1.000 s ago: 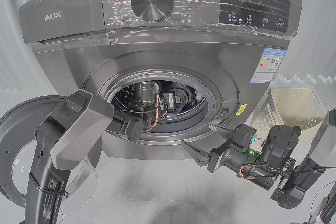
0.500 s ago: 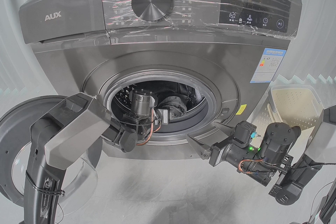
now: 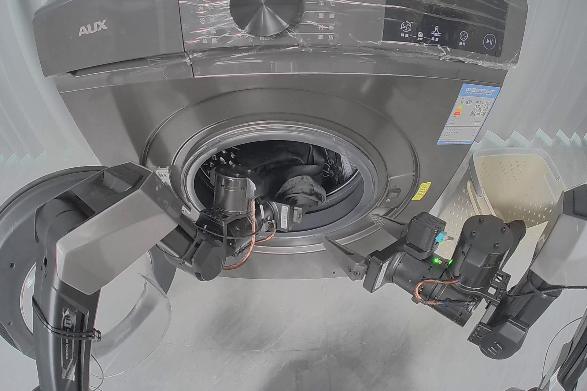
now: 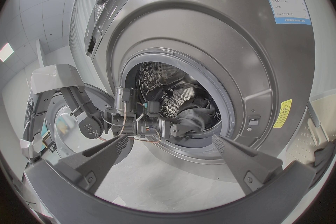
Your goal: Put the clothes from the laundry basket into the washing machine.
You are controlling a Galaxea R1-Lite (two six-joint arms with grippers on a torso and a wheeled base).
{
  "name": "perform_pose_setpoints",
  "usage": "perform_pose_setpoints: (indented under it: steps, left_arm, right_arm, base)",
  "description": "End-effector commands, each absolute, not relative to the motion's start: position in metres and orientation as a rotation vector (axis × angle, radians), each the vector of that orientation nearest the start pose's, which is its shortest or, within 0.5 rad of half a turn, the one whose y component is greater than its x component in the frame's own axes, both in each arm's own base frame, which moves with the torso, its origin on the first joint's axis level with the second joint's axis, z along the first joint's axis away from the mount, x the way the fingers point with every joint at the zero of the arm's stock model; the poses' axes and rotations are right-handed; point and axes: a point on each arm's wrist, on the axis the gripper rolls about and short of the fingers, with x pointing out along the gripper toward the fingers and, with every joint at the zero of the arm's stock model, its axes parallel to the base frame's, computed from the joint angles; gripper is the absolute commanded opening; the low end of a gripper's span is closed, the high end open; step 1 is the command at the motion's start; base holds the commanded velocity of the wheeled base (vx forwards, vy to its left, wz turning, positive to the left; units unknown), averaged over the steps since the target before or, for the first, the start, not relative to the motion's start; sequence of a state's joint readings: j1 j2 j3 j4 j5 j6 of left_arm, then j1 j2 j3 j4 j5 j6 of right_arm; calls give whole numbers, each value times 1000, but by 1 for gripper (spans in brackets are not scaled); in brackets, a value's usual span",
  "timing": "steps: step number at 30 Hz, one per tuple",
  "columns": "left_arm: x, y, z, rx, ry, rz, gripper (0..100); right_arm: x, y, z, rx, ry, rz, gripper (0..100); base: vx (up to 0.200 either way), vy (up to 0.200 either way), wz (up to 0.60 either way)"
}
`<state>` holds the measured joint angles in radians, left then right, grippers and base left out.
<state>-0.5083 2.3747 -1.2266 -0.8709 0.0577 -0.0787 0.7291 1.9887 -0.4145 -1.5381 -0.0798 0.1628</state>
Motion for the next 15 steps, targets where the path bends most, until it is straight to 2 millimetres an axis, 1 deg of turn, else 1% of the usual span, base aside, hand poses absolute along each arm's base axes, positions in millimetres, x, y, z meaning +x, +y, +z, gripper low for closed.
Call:
perform_pose_setpoints:
  steps: [1, 2, 4, 8, 9, 12, 15]
  left_arm:
    - [395, -227, 63, -23, 223, -508, 100]
    - [396, -231, 67, -33, 189, -528, 100]
    - [400, -234, 67, -37, 176, -531, 100]
    - [413, -237, 55, -36, 164, -512, 100]
    - [418, -237, 47, -26, 164, -500, 0]
    - [424, -240, 41, -10, 154, -486, 0]
    - [425, -241, 33, -6, 163, -488, 0]
  right_arm:
    - [223, 199, 95, 143, 89, 649, 100]
    - [223, 199, 95, 143, 89, 649, 100]
    - [224, 199, 95, 142, 87, 649, 100]
    - [224, 199, 96, 143, 86, 649, 100]
    - [223, 199, 96, 143, 85, 649, 100]
    - [223, 199, 96, 143, 85, 651, 100]
    - [223, 200, 96, 143, 85, 651, 100]
  base:
    - [0, 0, 0]
    - [0, 0, 0]
    - [0, 0, 0]
    - [0, 0, 0]
    - [0, 0, 0]
    - [0, 0, 0]
    - [0, 0, 0]
